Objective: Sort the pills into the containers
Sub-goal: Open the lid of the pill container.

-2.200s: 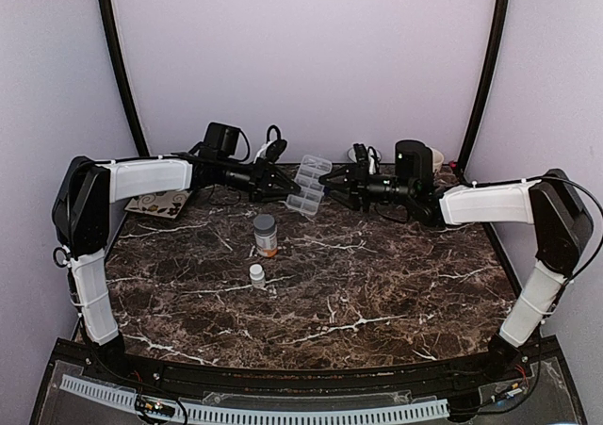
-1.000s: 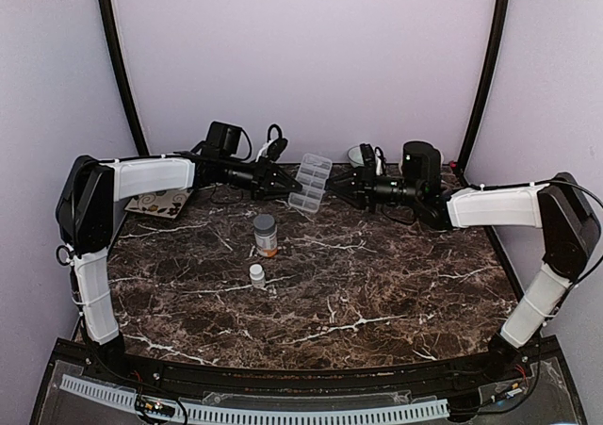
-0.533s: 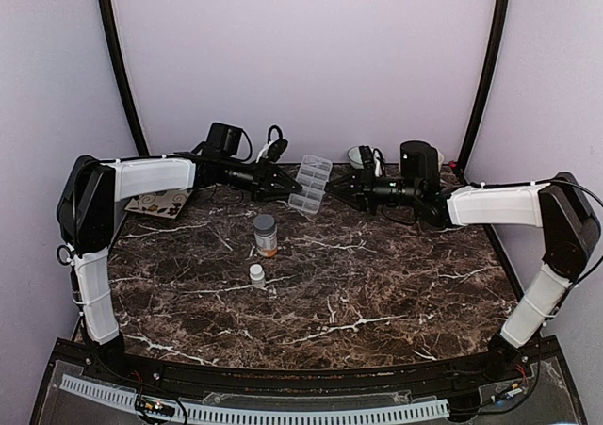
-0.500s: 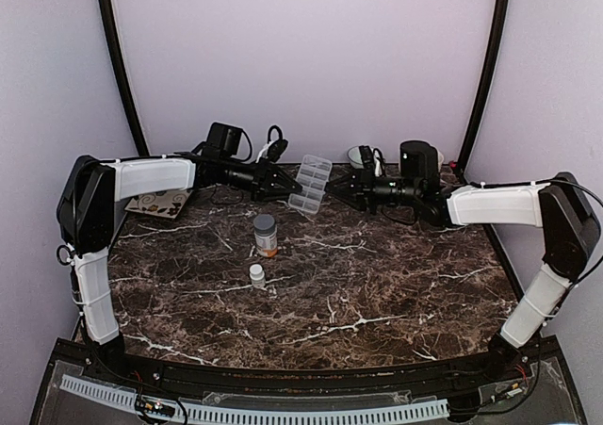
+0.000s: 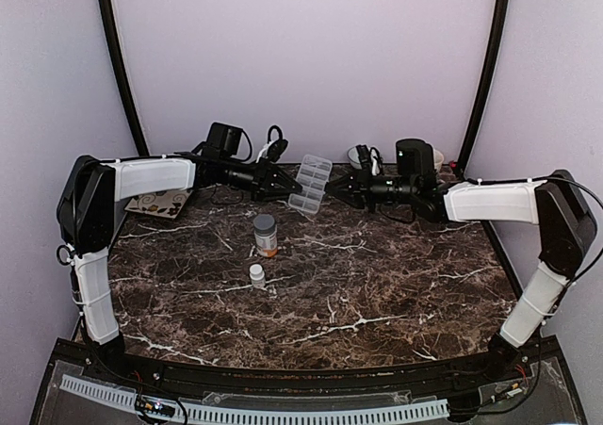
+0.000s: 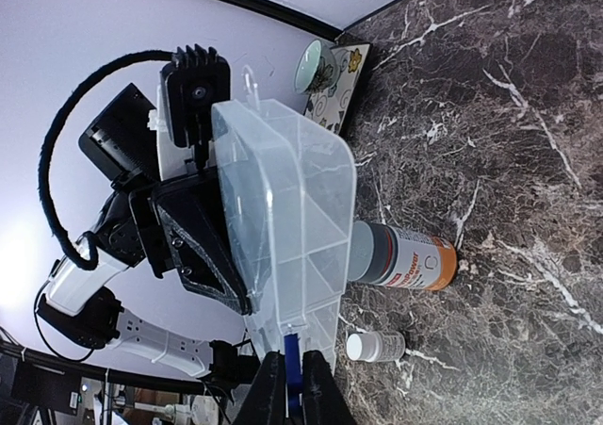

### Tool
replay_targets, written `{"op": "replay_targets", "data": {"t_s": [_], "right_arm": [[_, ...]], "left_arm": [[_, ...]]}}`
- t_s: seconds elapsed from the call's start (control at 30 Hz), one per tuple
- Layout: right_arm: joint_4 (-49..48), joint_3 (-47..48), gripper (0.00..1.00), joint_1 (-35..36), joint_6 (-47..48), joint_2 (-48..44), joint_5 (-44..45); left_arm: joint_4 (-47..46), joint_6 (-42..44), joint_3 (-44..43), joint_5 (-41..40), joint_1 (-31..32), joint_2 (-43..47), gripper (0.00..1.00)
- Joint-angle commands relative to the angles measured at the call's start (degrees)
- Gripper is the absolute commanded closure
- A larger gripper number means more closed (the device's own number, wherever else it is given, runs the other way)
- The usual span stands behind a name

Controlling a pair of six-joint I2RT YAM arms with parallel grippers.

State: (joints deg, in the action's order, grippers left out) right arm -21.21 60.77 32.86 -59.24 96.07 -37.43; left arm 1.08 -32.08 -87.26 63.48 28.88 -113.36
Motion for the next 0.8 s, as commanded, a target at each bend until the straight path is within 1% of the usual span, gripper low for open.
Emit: {"op": "replay_targets", "data": {"t_s": [0.0,0.03,0.1,0.17,0.23,0.33,0.43,0.57,0.77], "right_arm": [[0.87,1.86,0.98,-0.36,1.31,1.15,0.6],[1.12,1.88,1.0,-0.37,1.44,1.26,0.61],[1.57,1.49,1.0,-0.35,1.66,1.41,0.77],[1.66,0.86,1.0,-0.34,1.68,1.27,1.08],[1.67,0.17,1.0,-0.38,1.62,0.99,1.4],[2.15,-0.89,1.0,-0.61,1.68,0.61,1.95],[2.38,-1.88,1.0,-1.02,1.67,0.28,2.52],[3.83,-2.3,1.0,-1.26,2.44,0.23,3.02],[5.6,-2.48,1.0,-1.56,3.48,1.07,3.42]], "left_arm": [[1.03,1.59,-1.25,1.33,0.18,0.07,0.99],[1.17,1.73,-1.21,1.27,0.16,0.07,0.99],[1.35,1.9,-1.01,1.31,0.2,-0.08,0.98],[1.36,2.01,-0.54,0.9,0.17,-0.19,0.92],[1.45,2.22,-0.03,0.21,0.15,-0.27,0.84],[1.29,2.24,0.57,-0.38,0.15,-0.58,0.74],[1.67,2.65,0.69,-1.02,0.15,-1.09,0.67],[3.46,4.37,0.05,-2.3,0.16,-2.12,0.62],[6.08,6.6,-1.23,-4.87,0.2,-4.52,0.6]]}}
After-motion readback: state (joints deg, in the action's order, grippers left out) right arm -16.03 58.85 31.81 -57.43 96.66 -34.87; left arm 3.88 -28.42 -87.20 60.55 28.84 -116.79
